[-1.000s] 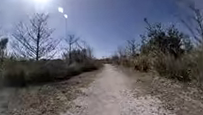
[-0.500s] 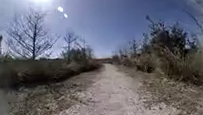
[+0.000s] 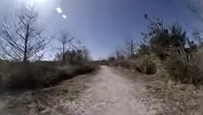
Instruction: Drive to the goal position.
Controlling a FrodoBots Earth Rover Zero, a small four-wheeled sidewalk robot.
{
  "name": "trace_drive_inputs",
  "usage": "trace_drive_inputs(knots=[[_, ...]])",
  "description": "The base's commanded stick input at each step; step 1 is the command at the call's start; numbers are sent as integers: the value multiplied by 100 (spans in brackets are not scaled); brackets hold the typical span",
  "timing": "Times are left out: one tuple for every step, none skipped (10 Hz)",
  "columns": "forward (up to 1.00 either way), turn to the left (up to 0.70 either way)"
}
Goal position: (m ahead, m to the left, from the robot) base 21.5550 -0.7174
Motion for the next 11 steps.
trace_drive_inputs(knots=[[70, 0], [70, 0], [70, 0], [70, 0], [70, 0], [70, -12], [70, -30], [70, -35], [70, -35], [70, 0], [70, 0]])
